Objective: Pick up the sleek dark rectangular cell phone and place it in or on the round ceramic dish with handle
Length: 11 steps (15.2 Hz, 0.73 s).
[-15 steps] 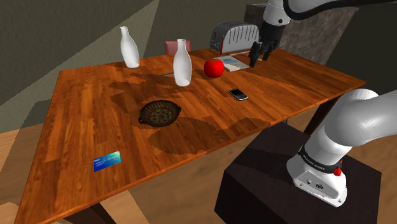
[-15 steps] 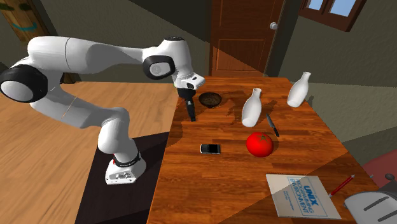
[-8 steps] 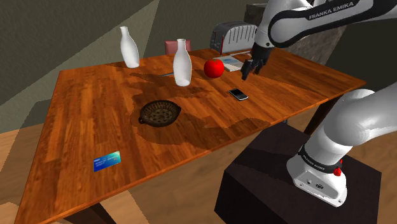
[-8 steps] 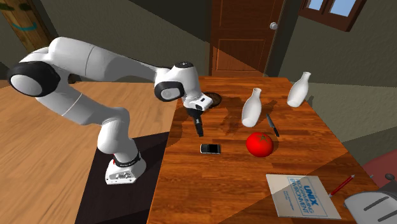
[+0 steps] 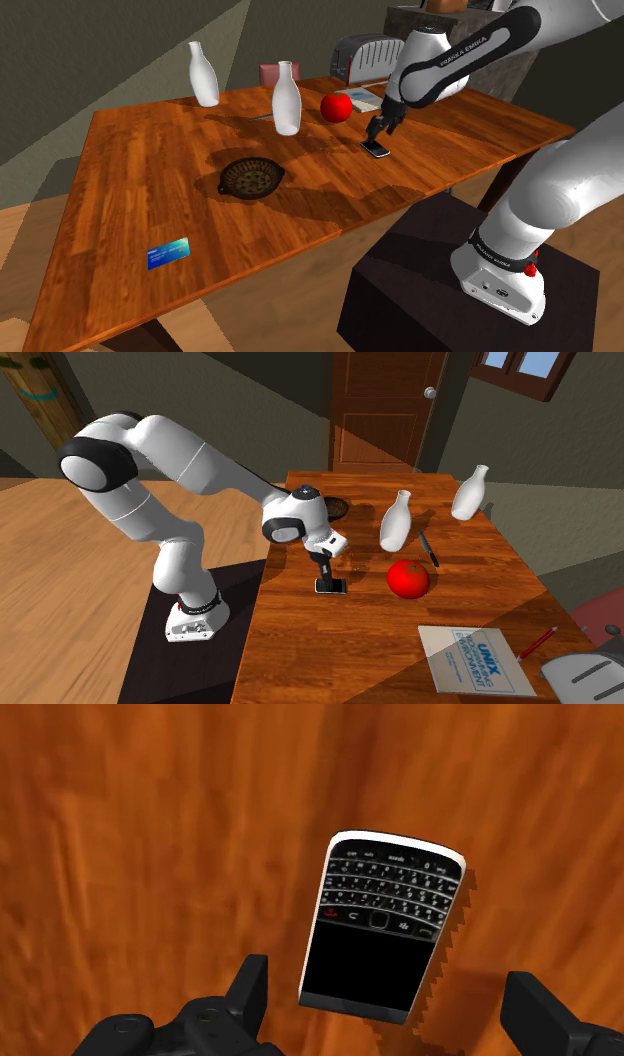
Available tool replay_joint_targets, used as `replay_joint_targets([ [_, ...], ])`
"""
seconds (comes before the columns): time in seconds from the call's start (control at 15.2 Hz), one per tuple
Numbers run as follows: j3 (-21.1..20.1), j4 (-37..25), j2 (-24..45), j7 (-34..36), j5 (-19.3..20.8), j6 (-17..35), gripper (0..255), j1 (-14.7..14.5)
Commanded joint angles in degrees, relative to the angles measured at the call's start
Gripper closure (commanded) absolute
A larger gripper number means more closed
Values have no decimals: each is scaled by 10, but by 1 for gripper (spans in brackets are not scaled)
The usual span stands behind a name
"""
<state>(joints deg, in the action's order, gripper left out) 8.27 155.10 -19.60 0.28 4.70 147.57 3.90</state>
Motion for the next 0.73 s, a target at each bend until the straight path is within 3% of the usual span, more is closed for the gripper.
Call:
replay_joint_targets([
  [0.0, 3, 4, 28, -2, -5, 35, 0, -3],
  [0.4, 8, 6, 84, -8, -14, 93, 0, -8],
  [0.66, 9, 5, 90, -9, -15, 98, 0, -8],
])
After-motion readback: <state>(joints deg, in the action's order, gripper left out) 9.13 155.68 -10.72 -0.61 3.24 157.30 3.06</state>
